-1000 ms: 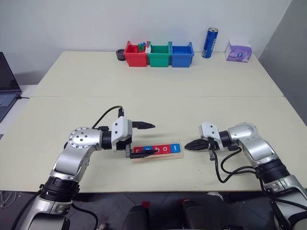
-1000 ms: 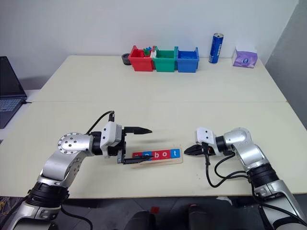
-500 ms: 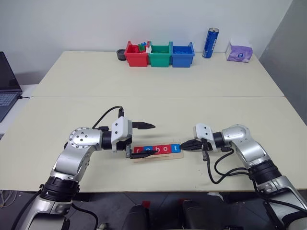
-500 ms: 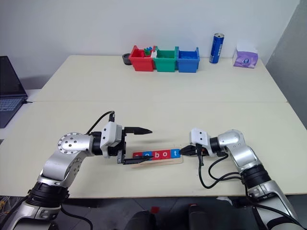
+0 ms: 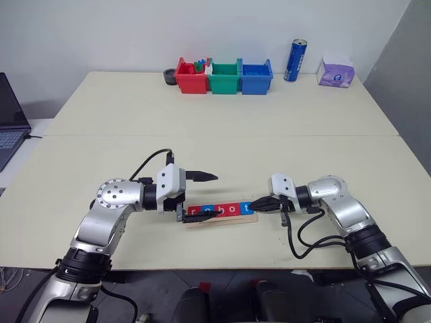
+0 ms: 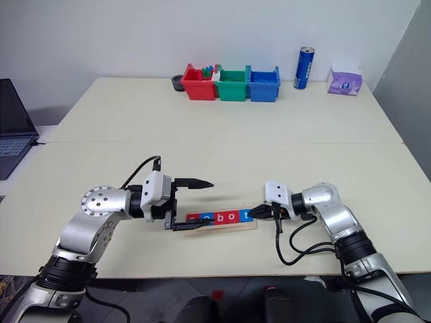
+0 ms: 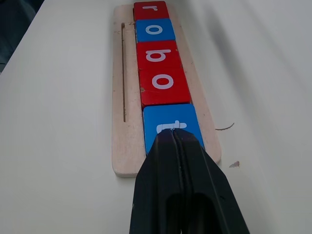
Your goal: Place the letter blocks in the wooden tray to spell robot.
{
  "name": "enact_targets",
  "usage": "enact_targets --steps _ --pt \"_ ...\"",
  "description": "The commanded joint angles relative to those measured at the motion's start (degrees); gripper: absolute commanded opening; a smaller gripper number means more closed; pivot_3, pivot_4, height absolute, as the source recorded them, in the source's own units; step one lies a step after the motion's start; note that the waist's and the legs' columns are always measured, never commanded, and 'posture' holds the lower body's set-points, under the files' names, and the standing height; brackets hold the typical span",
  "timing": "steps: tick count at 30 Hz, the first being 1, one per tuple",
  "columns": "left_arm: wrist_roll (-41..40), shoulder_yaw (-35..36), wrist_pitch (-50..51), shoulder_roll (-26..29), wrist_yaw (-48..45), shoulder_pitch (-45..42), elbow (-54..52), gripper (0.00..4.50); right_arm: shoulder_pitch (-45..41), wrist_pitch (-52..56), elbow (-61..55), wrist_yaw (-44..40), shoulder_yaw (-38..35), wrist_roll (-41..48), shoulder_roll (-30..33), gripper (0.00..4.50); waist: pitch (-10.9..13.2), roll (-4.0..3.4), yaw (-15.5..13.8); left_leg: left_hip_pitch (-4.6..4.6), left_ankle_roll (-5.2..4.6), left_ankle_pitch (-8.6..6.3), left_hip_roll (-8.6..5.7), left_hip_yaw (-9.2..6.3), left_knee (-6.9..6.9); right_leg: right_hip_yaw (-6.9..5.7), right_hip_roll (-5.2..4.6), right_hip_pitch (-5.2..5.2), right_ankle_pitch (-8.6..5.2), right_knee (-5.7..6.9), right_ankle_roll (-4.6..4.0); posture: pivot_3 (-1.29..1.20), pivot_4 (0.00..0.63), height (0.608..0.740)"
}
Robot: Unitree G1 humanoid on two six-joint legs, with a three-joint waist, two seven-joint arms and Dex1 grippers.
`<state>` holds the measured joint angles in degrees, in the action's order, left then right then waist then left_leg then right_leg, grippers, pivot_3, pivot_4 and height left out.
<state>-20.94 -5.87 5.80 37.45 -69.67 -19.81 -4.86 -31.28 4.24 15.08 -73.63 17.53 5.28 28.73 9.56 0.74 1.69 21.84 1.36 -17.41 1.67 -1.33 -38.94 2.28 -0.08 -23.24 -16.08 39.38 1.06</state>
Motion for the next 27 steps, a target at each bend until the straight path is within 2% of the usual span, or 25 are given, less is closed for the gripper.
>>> enact_targets --steps 1,7,14,21,27 --pt "-0.1 0.5 -0.7 0.3 -0.3 -0.6 -1.1 4.5 -0.6 -1.0 -0.3 0.5 0.1 -0.7 0.2 0.04 0.0 0.0 0.0 0.0 0.0 0.0 0.0 0.0 0.0 0.0 0.0 0.0 0.0 0.0 0.0 0.0 0.15 0.74" --pt "-0.2 0.5 -0.7 0.3 -0.4 -0.4 -1.2 4.5 -0.6 5.6 -6.8 -0.6 -3.0 5.4 0.5 0.04 0.0 0.0 0.0 0.01 0.0 0.0 0.01 0.0 0.0 0.0 0.0 0.0 0.0 0.01 0.0 0.0 0.15 0.74" --pt "-0.9 1.0 1.5 1.3 -0.2 0.9 -2.5 4.5 4.3 18.1 -24.8 0.7 -7.1 13.3 5.6 0.04 0.0 0.0 -0.1 0.03 0.0 0.0 0.03 -0.04 0.0 -0.03 -0.03 0.0 0.0 -0.02 0.0 0.0 0.15 0.74" --pt "-1.5 5.1 6.5 6.8 1.9 9.1 -7.4 4.5 15.6 23.4 -38.3 5.3 -9.5 16.1 10.8 0.04 0.0 0.01 0.0 0.06 -0.01 -0.01 0.03 -0.06 0.05 -0.03 -0.04 0.0 -0.01 -0.09 0.02 0.0 0.15 0.74" --pt "-3.0 10.9 7.3 11.9 0.6 15.7 -8.9 4.5 18.0 26.1 -42.6 9.6 -9.6 17.6 10.9 0.04 0.0 0.02 0.1 -0.01 -0.01 0.0 0.05 -0.05 0.05 -0.03 0.01 0.01 -0.02 -0.03 0.02 0.0 0.15 0.74"
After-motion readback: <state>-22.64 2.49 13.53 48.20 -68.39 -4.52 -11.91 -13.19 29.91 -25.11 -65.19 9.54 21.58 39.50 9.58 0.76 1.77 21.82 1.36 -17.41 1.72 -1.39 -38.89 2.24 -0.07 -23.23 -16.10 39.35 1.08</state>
